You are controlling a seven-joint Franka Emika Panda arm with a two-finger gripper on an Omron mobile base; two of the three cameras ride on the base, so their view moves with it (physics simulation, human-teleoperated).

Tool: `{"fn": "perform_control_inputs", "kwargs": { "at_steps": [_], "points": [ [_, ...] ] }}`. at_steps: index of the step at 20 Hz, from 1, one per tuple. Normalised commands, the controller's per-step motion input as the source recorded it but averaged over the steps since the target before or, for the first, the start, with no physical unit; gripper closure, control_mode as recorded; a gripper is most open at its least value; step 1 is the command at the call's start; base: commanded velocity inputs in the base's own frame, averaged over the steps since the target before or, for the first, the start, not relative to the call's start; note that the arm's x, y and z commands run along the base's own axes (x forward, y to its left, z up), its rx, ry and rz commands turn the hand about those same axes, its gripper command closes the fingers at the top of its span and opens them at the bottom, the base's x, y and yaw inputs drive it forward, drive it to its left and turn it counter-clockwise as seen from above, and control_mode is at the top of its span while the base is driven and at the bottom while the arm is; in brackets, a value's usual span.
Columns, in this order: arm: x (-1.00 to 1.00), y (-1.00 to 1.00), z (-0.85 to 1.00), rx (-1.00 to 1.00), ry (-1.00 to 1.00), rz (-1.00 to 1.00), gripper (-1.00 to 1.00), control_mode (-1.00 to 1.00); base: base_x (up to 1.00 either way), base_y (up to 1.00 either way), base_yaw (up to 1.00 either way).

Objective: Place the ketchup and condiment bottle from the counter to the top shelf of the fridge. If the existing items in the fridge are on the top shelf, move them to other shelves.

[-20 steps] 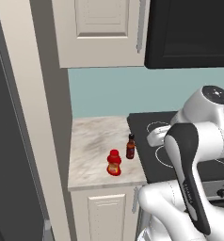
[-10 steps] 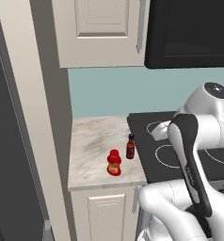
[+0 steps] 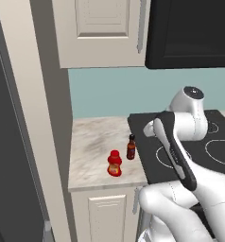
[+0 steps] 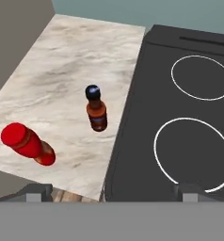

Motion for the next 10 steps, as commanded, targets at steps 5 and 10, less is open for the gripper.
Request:
{"fn": "perform_control_inputs", "kwargs": {
  "at_steps": [5, 10],
  "points": [
    [0.8, -0.13, -0.4, 0.01, 0.0, 0.17, -1.0, -1.0, 0.0, 0.0, 0.0],
    [0.68, -0.34, -0.32, 0.08, 0.01, 0.38, -1.0, -1.0, 0.0, 0.0, 0.0]
  ]
}}
